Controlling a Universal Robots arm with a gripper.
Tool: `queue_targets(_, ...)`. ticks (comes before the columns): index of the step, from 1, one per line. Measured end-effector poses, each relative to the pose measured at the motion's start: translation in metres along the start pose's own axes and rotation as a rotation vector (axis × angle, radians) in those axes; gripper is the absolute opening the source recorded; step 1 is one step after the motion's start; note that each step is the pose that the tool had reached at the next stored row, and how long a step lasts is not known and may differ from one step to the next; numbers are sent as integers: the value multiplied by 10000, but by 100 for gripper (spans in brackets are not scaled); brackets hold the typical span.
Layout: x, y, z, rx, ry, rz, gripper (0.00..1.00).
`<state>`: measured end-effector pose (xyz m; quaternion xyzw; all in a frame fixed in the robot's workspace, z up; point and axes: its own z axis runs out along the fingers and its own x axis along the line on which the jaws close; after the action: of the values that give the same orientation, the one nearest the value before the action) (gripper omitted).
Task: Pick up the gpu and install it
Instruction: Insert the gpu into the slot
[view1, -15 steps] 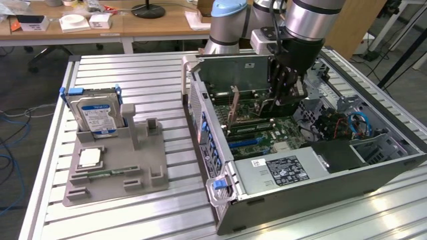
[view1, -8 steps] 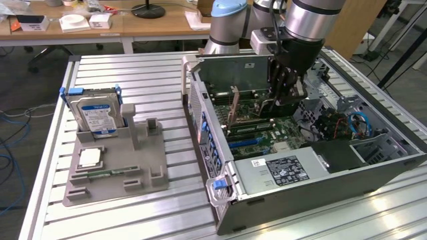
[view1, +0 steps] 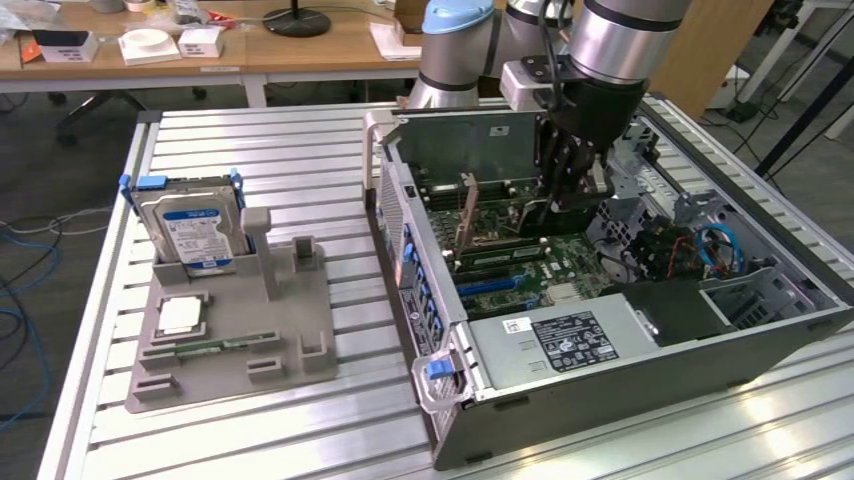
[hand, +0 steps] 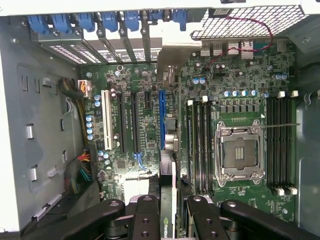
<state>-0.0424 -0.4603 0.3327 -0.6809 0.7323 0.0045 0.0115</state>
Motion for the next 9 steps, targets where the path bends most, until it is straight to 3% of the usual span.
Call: queue_targets(9,0,0,14,1,-1,0,26)
